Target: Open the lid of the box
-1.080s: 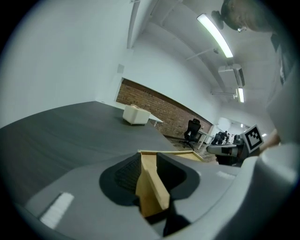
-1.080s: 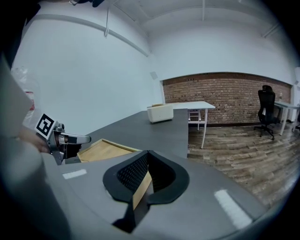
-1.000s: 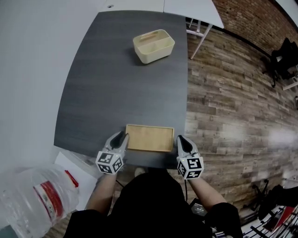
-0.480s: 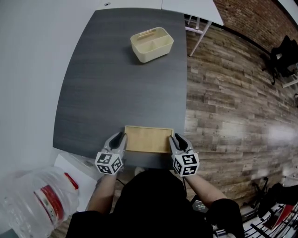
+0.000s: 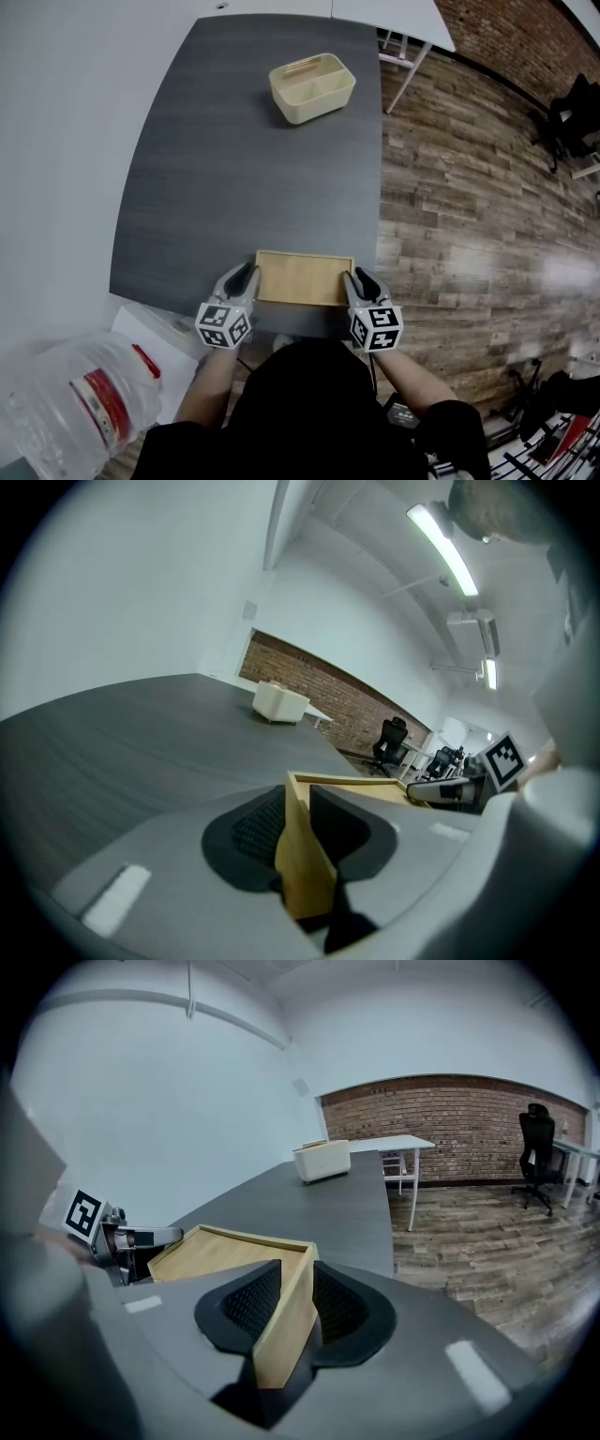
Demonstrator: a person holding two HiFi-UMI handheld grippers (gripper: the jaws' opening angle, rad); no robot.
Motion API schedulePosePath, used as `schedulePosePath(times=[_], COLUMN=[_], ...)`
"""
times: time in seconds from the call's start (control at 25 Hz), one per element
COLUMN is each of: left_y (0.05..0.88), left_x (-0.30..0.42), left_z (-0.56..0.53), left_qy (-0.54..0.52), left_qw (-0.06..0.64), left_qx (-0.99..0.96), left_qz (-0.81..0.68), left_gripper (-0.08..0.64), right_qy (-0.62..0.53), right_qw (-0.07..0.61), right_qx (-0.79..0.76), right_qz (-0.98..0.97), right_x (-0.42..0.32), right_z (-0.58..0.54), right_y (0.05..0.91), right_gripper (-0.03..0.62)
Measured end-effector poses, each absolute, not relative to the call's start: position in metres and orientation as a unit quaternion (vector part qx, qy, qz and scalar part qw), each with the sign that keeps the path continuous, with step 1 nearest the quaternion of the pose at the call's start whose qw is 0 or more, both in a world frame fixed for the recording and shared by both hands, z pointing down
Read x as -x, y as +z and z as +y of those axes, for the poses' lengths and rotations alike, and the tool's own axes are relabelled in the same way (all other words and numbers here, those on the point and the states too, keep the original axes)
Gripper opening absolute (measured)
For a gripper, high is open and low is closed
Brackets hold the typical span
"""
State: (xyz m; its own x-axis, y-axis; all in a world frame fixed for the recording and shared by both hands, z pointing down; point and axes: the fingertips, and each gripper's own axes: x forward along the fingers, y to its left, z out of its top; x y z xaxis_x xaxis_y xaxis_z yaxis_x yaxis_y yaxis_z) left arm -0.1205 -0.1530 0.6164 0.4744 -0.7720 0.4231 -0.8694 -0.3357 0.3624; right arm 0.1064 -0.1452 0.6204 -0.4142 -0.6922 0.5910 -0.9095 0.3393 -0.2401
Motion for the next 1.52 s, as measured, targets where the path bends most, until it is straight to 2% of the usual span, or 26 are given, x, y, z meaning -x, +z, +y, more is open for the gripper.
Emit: schedulePosePath(times=[0.48, 0.56, 0.64, 1.0, 1.52], left_y=[0.618, 0.617, 0.618, 0.619, 0.620], left_x=[0.121, 0.120, 0.119, 0.116, 0.118], left_z=[-0.155, -0.156, -0.156, -0.157, -0.159], left_qy=[0.095, 0.116, 0.133, 0.121, 0.103], left_qw=[0.286, 0.273, 0.263, 0.279, 0.301], left_qx=[-0.808, -0.809, -0.811, -0.809, -0.798], left_qz=[-0.505, -0.508, -0.506, -0.503, -0.512], left_gripper=[0.080, 0.081, 0.077, 0.040, 0.038], right_qy=[0.275, 0.284, 0.287, 0.296, 0.294], right_qw=[0.202, 0.198, 0.198, 0.196, 0.199], right_qx=[-0.509, -0.513, -0.514, -0.536, -0.561], right_qz=[-0.790, -0.786, -0.784, -0.766, -0.747], right_x=[-0.118, -0.122, -0.128, -0.149, -0.178], right_z=[-0.147, -0.147, -0.146, -0.147, -0.148], right_y=[0.621, 0.621, 0.622, 0.623, 0.624], right_gripper=[0.108, 0.077, 0.077, 0.069, 0.060])
